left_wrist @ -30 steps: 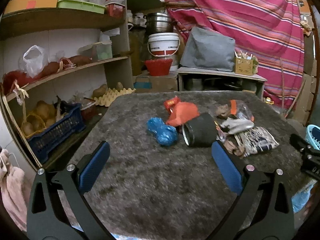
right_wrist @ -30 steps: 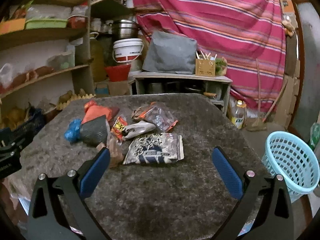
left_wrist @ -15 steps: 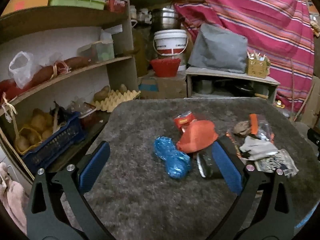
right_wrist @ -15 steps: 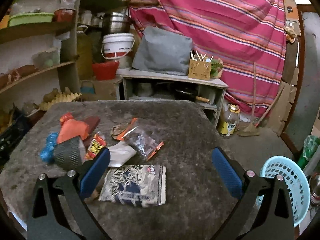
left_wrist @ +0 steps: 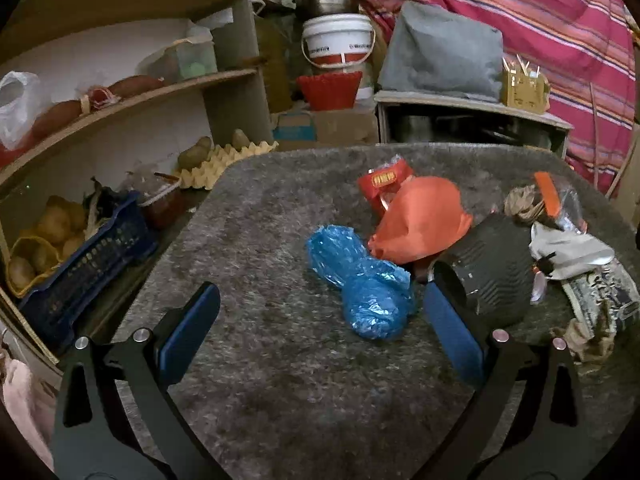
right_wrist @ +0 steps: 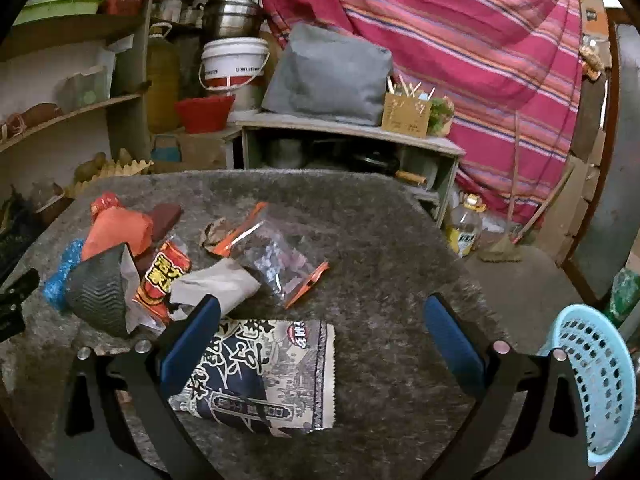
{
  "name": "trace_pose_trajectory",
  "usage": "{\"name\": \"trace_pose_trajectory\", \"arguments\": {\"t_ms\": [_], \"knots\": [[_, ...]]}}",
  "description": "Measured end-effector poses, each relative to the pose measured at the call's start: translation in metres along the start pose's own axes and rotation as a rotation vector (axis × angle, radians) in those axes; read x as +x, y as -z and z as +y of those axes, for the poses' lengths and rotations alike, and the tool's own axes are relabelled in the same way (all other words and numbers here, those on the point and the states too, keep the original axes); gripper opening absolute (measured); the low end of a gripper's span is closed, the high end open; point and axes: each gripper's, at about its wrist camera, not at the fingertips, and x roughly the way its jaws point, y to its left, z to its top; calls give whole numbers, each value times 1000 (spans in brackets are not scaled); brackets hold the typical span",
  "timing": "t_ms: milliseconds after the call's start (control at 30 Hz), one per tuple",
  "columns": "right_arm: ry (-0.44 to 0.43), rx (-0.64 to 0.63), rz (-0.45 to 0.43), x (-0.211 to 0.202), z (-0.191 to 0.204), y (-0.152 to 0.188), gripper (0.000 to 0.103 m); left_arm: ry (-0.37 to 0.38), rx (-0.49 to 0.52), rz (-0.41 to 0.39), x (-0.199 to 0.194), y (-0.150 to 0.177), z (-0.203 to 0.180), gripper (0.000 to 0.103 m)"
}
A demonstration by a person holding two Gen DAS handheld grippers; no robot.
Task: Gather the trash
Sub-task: 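Grasp the blue plastic bag with the left tool while the right tool grasps the white tissue, then carry the blue bag and white tissue to the light-blue basket and release both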
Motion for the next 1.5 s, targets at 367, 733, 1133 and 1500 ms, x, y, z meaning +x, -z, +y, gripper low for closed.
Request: {"name": "trace_pose_trajectory", "arguments": {"t_ms": [367, 733, 1133, 1500], "knots": [[-54, 12, 32, 27, 4, -8, 99, 106, 33, 118, 41, -3, -11, 32], [-89, -32, 93, 54, 44, -15, 96, 46, 35, 45, 21, -11, 0, 19], [-173, -48, 187, 63, 61, 4, 38, 29, -2, 19, 17, -14, 13, 19], [-246, -24, 49, 31, 47, -5, 12, 27, 2, -8, 4, -20, 6, 18]]}}
